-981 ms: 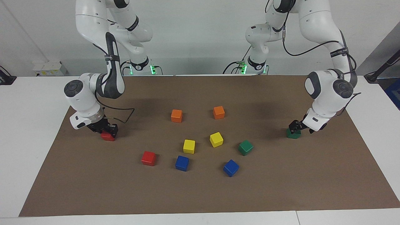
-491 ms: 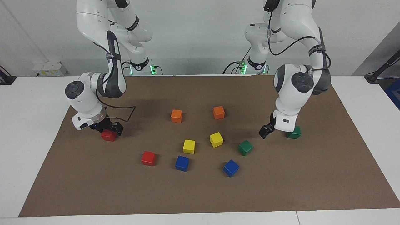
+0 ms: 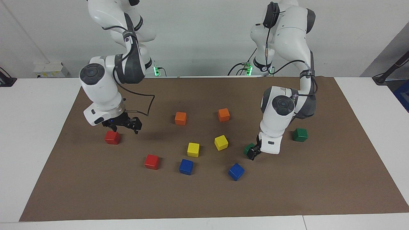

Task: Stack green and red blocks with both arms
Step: 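Reach the left gripper to the other green cube while the right gripper reaches red, then grasp the second green cube with the left gripper while the right gripper grasps red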

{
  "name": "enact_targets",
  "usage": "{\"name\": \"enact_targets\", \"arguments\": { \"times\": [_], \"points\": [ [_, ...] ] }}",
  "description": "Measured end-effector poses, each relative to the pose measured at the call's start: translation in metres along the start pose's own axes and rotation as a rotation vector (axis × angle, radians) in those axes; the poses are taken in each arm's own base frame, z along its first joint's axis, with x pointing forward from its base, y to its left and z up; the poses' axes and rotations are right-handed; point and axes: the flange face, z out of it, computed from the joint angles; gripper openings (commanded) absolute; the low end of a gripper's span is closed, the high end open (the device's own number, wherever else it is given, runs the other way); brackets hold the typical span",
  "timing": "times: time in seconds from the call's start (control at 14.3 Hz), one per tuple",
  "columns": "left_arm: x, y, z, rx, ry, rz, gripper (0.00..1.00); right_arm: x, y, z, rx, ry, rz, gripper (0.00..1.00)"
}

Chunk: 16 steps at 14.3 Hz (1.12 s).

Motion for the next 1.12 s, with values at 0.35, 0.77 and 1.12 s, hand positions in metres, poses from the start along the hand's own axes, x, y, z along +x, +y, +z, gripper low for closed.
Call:
{"name": "enact_targets", "arguments": {
  "times": [0.35, 0.77, 1.12],
  "points": [
    [-0.023, 0.025, 0.013, 0.027, 0.027, 0.034, 1.00, 0.034, -0.060, 0.049, -0.006, 0.014, 0.091, 1.00],
    [-0.020, 0.023, 0.016, 0.036, 0.041, 0.035, 1.00, 0.055, -0.074, 0.097, 0.010, 0.063, 0.102, 1.00],
    [-0.023, 0.021, 0.013, 0.076, 0.011, 0.034, 1.00, 0.063, -0.077, 0.103, 0.034, 0.119, 0.101, 1.00]
  ]
}}
